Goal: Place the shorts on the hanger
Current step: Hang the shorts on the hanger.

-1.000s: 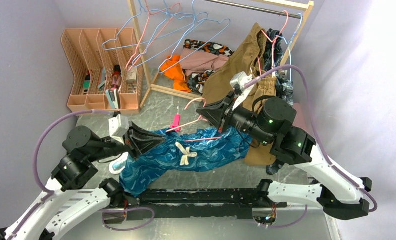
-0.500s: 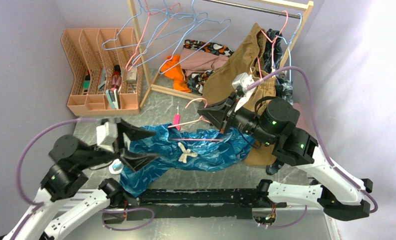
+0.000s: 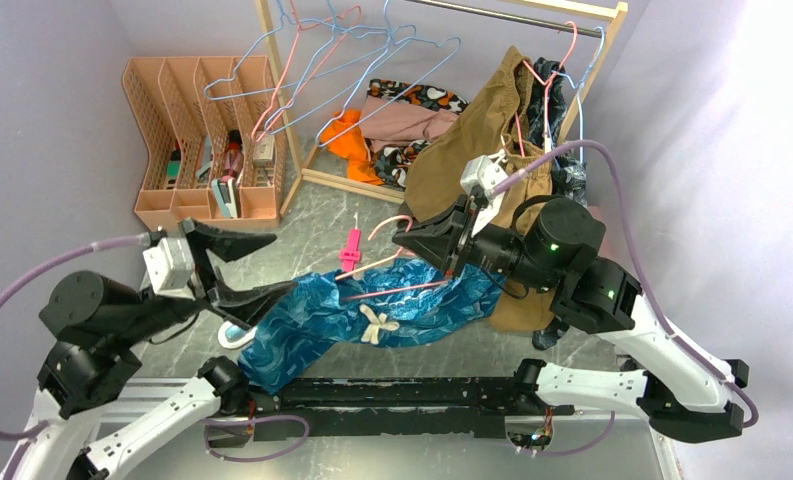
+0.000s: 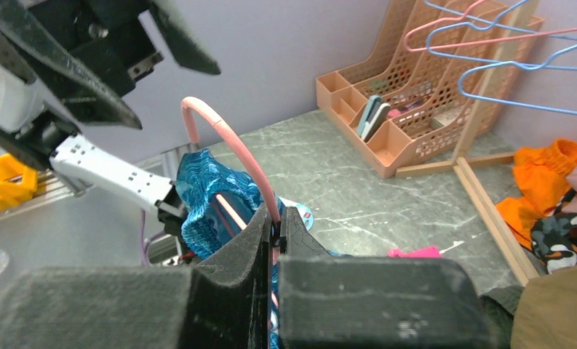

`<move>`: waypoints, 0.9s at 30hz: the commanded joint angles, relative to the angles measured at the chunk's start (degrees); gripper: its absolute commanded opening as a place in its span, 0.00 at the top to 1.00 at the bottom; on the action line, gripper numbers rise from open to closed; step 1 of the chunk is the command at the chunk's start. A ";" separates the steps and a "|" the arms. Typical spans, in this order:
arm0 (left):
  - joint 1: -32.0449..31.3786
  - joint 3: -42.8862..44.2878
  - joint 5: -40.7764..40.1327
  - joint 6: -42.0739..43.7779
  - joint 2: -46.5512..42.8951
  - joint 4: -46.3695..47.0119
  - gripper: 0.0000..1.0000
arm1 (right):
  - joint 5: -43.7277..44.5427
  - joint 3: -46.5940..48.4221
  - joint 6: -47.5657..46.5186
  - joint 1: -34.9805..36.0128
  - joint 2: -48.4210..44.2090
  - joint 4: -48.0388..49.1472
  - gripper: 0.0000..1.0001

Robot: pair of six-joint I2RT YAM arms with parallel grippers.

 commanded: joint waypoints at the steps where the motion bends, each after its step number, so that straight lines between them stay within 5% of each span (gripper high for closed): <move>1: 0.32 5.03 9.86 2.20 8.40 0.42 0.20 | -4.92 2.14 -1.02 -0.02 0.17 0.60 1.00; 9: 0.28 4.17 24.32 -2.69 18.83 8.10 0.22 | -2.76 0.73 0.26 -0.02 0.54 2.42 1.00; 27: 0.28 2.31 26.14 -4.02 28.97 17.51 0.25 | 1.44 0.45 2.12 -0.02 4.14 4.58 1.00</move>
